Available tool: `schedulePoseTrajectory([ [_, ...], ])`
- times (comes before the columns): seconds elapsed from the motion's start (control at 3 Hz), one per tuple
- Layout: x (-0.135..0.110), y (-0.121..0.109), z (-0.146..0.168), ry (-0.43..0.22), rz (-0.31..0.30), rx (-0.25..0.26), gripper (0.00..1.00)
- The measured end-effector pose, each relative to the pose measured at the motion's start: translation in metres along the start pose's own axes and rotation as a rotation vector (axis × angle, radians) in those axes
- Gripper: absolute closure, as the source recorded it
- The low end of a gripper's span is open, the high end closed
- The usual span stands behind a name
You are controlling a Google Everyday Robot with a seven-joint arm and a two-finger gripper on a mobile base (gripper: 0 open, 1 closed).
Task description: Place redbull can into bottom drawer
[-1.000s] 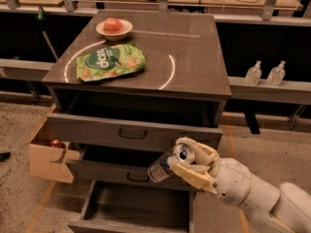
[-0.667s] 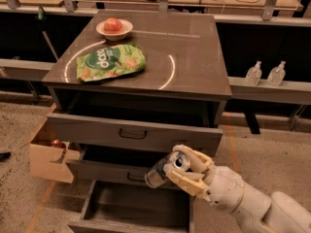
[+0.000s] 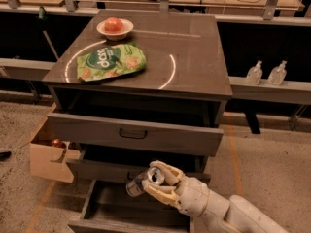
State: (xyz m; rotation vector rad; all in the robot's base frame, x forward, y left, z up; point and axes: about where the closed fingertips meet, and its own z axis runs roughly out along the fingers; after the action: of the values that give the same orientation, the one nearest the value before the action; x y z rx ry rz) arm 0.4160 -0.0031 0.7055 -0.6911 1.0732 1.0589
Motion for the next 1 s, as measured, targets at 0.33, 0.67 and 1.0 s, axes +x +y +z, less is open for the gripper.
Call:
schedulePoseTrajectory([
  [0.33, 0.045, 0.003, 0.012, 0.013, -0.013, -0.068, 1.00],
  [0.67, 0.077, 0.013, 0.019, 0.030, -0.031, -0.082, 1.00],
  [1.0, 0.136, 0.014, 0.024, 0.056, -0.067, -0.124, 1.00],
])
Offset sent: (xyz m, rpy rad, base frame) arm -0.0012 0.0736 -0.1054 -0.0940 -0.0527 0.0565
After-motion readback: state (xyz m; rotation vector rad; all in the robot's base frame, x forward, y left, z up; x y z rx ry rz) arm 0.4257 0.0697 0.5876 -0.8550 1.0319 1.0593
